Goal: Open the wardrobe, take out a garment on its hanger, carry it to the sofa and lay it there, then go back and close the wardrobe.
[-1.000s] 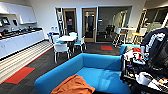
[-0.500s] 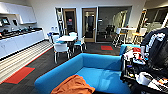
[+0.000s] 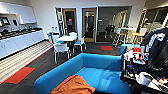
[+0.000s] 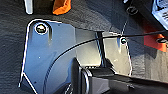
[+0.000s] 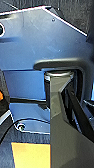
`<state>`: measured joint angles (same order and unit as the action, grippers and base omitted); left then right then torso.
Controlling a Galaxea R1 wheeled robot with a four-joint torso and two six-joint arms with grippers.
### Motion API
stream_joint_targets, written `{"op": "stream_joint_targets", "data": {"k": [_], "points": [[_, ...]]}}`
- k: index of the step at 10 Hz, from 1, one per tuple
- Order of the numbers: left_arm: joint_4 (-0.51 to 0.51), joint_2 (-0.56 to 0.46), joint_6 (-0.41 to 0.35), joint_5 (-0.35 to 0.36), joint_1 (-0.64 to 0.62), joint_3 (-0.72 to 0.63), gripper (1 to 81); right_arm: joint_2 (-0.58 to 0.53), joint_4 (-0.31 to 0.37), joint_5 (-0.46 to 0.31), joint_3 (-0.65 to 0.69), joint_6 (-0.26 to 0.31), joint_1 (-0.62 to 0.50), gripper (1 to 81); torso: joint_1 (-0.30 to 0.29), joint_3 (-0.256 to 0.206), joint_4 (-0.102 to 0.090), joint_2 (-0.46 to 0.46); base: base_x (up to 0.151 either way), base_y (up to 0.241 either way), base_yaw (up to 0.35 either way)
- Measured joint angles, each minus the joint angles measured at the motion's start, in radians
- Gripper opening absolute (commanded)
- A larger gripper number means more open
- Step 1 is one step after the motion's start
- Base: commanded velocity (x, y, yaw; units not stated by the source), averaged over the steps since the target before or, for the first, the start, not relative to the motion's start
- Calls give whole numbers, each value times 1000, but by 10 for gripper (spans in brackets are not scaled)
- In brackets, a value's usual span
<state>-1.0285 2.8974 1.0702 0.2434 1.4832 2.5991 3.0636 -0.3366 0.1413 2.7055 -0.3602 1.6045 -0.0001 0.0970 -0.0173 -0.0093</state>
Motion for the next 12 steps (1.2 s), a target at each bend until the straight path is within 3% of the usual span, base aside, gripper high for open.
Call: {"op": "stream_joint_targets", "data": {"k": [12], "points": [[-18, 4, -3, -4, 2, 0, 811, 2, -1, -1, 6, 0, 5, 811, 0, 0, 0, 0, 0, 0, 248]]}}
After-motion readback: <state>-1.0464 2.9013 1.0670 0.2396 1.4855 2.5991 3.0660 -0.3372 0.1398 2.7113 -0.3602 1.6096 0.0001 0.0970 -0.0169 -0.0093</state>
